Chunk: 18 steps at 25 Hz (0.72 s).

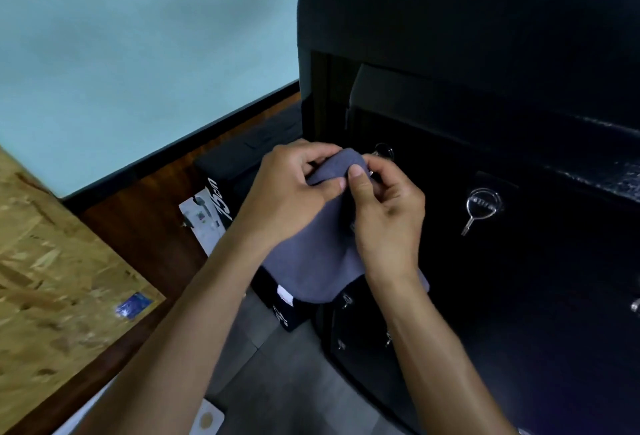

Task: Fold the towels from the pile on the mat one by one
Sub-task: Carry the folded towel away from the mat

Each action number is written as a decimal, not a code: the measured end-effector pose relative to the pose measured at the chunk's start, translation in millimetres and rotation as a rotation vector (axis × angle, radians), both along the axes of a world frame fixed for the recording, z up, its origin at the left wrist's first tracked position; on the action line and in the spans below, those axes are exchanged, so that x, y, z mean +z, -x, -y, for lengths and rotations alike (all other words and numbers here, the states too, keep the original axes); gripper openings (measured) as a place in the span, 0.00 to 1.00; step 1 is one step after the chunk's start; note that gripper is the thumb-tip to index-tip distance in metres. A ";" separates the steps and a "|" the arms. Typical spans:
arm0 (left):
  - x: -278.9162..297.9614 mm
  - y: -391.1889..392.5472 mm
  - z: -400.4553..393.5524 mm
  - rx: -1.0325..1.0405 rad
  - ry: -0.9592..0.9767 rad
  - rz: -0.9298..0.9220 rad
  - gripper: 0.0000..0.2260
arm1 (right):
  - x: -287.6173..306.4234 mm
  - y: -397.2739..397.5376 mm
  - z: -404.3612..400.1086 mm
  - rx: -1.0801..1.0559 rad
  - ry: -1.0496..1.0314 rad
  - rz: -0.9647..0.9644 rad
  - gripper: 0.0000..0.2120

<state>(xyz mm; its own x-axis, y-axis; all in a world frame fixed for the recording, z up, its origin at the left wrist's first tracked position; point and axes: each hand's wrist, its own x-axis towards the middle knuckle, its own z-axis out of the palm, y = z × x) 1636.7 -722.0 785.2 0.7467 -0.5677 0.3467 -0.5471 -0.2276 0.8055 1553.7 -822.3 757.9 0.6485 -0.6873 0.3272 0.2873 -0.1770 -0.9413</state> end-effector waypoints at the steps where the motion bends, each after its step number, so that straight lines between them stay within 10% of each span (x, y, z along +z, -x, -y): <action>1: -2.6 -2.2 -0.2 -0.010 0.003 -0.028 0.17 | -2.2 -2.4 -1.8 -0.034 -0.012 -0.013 0.06; 9: -25.8 4.2 15.2 0.041 0.009 -0.107 0.17 | -19.7 3.2 12.5 -0.023 -0.120 -0.028 0.08; 18: -19.3 5.7 37.9 0.097 -0.047 0.028 0.16 | -22.8 0.4 16.8 -0.379 0.233 -0.113 0.06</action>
<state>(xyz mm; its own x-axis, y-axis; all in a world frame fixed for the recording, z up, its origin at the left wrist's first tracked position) 1631.0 -759.8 765.8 0.7891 -0.5094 0.3433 -0.5431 -0.3175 0.7773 1553.3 -839.1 735.0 0.4060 -0.7994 0.4428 0.0592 -0.4605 -0.8857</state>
